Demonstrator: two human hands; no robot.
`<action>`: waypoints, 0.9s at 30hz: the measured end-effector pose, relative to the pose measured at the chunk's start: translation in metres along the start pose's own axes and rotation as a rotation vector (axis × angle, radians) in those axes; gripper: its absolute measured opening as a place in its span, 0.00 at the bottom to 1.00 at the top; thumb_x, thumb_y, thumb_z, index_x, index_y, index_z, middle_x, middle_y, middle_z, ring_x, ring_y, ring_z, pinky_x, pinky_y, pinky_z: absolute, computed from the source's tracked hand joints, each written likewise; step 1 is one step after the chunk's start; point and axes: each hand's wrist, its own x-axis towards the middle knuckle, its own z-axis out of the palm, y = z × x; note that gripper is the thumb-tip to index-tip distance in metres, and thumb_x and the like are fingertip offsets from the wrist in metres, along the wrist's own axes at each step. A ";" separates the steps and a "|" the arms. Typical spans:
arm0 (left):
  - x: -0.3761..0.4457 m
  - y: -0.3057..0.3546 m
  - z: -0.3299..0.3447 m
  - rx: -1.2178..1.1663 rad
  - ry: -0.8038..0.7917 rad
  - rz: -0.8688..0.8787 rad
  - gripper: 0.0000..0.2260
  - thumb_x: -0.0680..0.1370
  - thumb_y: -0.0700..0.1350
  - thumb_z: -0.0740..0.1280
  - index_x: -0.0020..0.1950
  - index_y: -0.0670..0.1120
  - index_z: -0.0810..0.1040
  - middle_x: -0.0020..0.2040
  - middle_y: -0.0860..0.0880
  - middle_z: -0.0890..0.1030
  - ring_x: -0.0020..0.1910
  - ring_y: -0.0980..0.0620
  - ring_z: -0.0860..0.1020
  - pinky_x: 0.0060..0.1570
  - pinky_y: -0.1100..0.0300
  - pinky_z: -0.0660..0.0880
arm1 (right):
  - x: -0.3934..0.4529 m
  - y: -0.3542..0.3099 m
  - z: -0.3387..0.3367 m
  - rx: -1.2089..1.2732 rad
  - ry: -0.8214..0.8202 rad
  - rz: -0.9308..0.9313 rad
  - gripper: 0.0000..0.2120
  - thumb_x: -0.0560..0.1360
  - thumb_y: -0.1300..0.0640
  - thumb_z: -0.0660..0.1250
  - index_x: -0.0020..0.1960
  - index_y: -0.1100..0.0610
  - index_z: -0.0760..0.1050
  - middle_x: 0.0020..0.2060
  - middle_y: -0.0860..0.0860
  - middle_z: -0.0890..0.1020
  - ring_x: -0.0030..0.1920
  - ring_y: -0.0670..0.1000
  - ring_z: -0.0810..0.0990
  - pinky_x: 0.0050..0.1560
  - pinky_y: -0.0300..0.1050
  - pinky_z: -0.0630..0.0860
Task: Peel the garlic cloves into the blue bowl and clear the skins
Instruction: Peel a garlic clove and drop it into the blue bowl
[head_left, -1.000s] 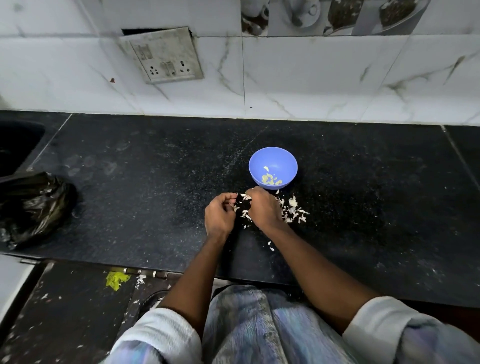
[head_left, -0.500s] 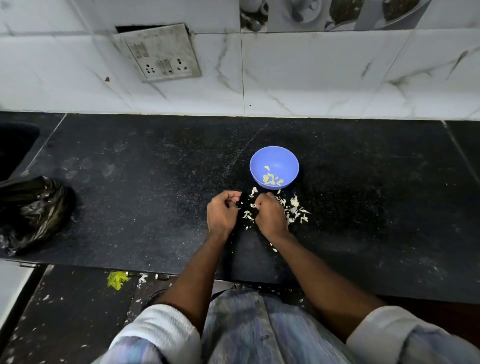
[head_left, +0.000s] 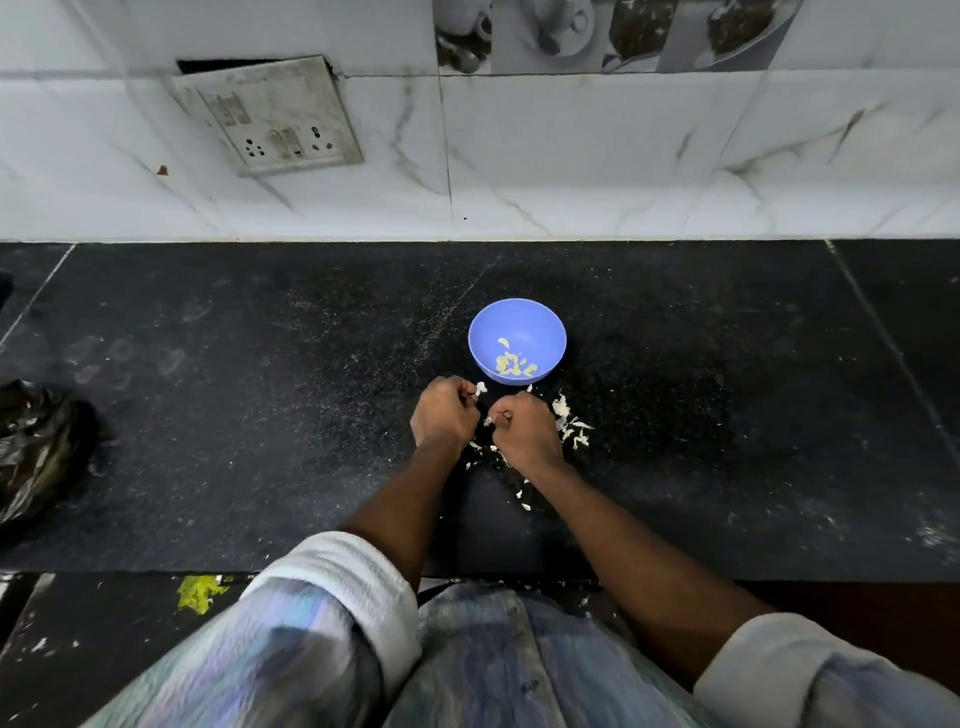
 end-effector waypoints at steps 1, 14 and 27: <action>0.004 0.005 0.003 0.023 -0.003 0.010 0.08 0.80 0.44 0.69 0.56 0.53 0.85 0.58 0.50 0.82 0.57 0.47 0.82 0.53 0.53 0.79 | 0.000 0.003 -0.001 -0.010 -0.004 -0.001 0.11 0.67 0.65 0.66 0.37 0.49 0.80 0.42 0.51 0.82 0.45 0.55 0.81 0.45 0.49 0.78; -0.001 0.022 0.019 0.137 0.131 0.087 0.09 0.75 0.42 0.71 0.55 0.48 0.83 0.56 0.46 0.82 0.57 0.44 0.79 0.58 0.49 0.70 | 0.012 0.021 -0.003 0.116 0.117 -0.039 0.09 0.70 0.66 0.68 0.40 0.54 0.83 0.38 0.48 0.83 0.42 0.50 0.81 0.45 0.49 0.78; -0.038 0.016 0.011 -0.454 0.123 0.104 0.06 0.76 0.37 0.77 0.46 0.48 0.87 0.39 0.57 0.86 0.37 0.63 0.83 0.39 0.65 0.80 | 0.006 0.013 -0.032 0.787 -0.029 0.125 0.03 0.75 0.67 0.72 0.44 0.64 0.85 0.36 0.59 0.86 0.34 0.53 0.84 0.32 0.41 0.77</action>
